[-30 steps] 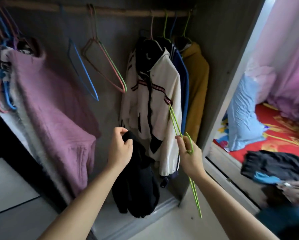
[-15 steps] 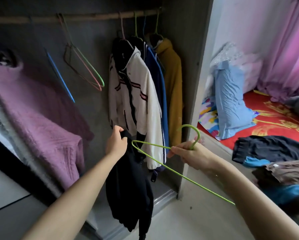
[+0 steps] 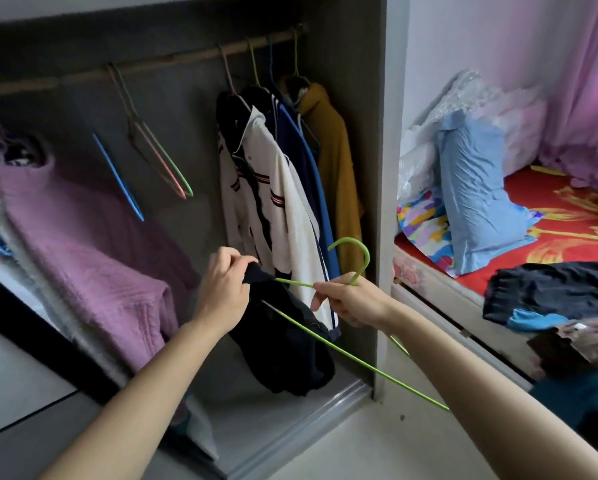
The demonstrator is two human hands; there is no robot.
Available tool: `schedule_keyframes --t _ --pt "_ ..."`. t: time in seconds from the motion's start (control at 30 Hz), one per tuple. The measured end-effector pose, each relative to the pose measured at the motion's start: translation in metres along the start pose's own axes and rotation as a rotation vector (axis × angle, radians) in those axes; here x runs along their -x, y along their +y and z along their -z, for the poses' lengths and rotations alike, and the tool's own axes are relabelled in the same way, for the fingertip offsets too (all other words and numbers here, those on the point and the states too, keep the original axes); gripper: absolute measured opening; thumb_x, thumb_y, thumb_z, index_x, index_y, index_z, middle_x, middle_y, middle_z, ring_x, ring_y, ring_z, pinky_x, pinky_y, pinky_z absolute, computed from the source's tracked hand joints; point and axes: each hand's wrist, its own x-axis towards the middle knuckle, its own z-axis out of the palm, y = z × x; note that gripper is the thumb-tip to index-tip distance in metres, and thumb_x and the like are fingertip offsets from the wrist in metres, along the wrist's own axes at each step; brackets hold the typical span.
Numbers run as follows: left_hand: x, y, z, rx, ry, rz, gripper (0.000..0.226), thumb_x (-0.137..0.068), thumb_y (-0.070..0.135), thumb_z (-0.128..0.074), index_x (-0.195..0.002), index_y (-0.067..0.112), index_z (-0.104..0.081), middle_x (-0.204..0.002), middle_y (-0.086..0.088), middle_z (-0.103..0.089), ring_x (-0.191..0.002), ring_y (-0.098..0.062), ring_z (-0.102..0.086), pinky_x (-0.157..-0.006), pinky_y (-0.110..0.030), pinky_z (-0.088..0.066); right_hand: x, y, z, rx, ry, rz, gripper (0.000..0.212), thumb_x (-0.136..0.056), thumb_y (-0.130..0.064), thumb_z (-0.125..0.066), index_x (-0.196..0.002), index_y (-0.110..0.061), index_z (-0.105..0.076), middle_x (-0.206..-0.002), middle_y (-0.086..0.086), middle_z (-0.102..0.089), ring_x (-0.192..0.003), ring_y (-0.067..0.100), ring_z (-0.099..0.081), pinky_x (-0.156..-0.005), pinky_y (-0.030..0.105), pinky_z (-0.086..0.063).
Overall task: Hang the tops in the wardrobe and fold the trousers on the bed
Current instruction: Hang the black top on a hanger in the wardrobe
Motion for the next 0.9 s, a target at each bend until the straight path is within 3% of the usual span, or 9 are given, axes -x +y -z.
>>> schedule_keyframes --t 0.07,0.2,0.33,0.43,0.53,0.57,0.63,0.73,0.9 --pt "-0.003 -0.007 0.011 -0.062 0.075 0.13 0.041 -0.075 -0.006 -0.065 -0.114 0.007 -0.065 -0.107 -0.015 -0.054 -0.1 -0.038 -0.053 -0.087 -0.049 -0.048 0.001 -0.011 0.002 -0.054 -0.011 0.059 0.038 -0.095 -0.039 -0.054 -0.079 -0.013 -0.076 -0.054 -0.002 -0.029 -0.045 0.014 -0.02 -0.042 0.021 -0.019" --pt "-0.016 -0.011 0.023 0.06 0.134 0.226 0.027 -0.082 -0.005 -0.059 -0.106 0.007 -0.065 -0.096 -0.014 -0.071 -0.087 -0.039 -0.065 -0.076 -0.042 -0.051 -0.001 -0.01 -0.011 -0.124 -0.051 0.038 0.042 -0.103 -0.035 -0.048 -0.076 -0.017 -0.075 -0.052 -0.006 -0.031 -0.044 0.011 -0.021 -0.041 0.02 -0.02" --pt "-0.021 0.0 0.026 0.127 0.116 0.085 0.037 -0.074 -0.008 -0.059 -0.103 0.012 -0.072 -0.089 -0.005 -0.073 -0.081 -0.026 -0.067 -0.075 -0.028 -0.048 -0.011 -0.011 -0.03 0.245 0.001 -0.058 0.042 -0.101 -0.036 -0.048 -0.078 -0.017 -0.079 -0.052 -0.002 -0.037 -0.046 0.016 -0.033 -0.05 0.029 -0.035" --pt "-0.019 0.002 0.025 0.131 0.09 0.122 0.033 -0.071 -0.001 -0.069 -0.096 0.02 -0.072 -0.068 0.007 -0.062 -0.067 -0.021 -0.06 -0.064 -0.025 -0.045 -0.017 -0.022 -0.026 0.115 0.053 0.031 0.041 -0.1 -0.038 -0.05 -0.08 -0.017 -0.079 -0.048 -0.007 -0.033 -0.043 0.011 -0.027 -0.042 0.021 -0.025" --pt "-0.024 -0.003 0.027 0.219 0.099 0.252 0.024 -0.071 0.006 -0.073 -0.082 0.027 -0.074 -0.057 0.015 -0.058 -0.06 -0.006 -0.057 -0.061 -0.02 -0.046 -0.016 -0.027 -0.021 0.116 0.048 0.144 0.042 -0.1 -0.041 -0.048 -0.083 -0.019 -0.079 -0.046 -0.014 -0.043 -0.041 0.004 -0.034 -0.042 0.012 -0.029" --pt "-0.027 -0.003 0.028 0.287 0.1 0.291 0.024 -0.071 0.005 -0.073 -0.08 0.027 -0.075 -0.056 0.018 -0.06 -0.06 -0.001 -0.058 -0.059 -0.012 -0.044 -0.017 -0.025 -0.024 0.132 0.043 0.148 0.042 -0.102 -0.04 -0.048 -0.084 -0.018 -0.079 -0.045 -0.016 -0.046 -0.04 0.003 -0.037 -0.043 0.01 -0.031" --pt "-0.032 -0.002 0.031 0.376 0.119 0.336 0.024 -0.07 0.004 -0.072 -0.078 0.026 -0.077 -0.055 0.022 -0.062 -0.058 0.007 -0.057 -0.056 -0.005 -0.039 -0.019 -0.02 -0.029 0.196 0.012 0.093 0.043 -0.104 -0.036 -0.047 -0.084 -0.015 -0.078 -0.044 -0.017 -0.046 -0.039 0.003 -0.035 -0.044 0.014 -0.032" --pt "-0.034 -0.011 0.033 0.407 0.122 0.377 0.019 -0.069 0.006 -0.074 -0.076 0.023 -0.079 -0.051 0.022 -0.061 -0.051 0.005 -0.055 -0.053 -0.007 -0.037 -0.021 -0.024 -0.023 0.318 -0.012 0.044 0.04 -0.102 -0.036 -0.049 -0.086 -0.018 -0.08 -0.044 -0.013 -0.04 -0.042 0.007 -0.031 -0.047 0.023 -0.031" --pt "-0.031 -0.036 0.03 0.436 0.105 0.51 0.006 -0.073 0.017 -0.08 -0.078 0.019 -0.08 -0.046 0.012 -0.055 -0.043 -0.008 -0.046 -0.056 -0.022 -0.037 -0.027 -0.051 -0.005 0.25 -0.02 0.123 0.036 -0.1 -0.044 -0.051 -0.088 -0.027 -0.081 -0.052 -0.008 -0.036 -0.045 0.012 -0.028 -0.043 0.023 -0.027"
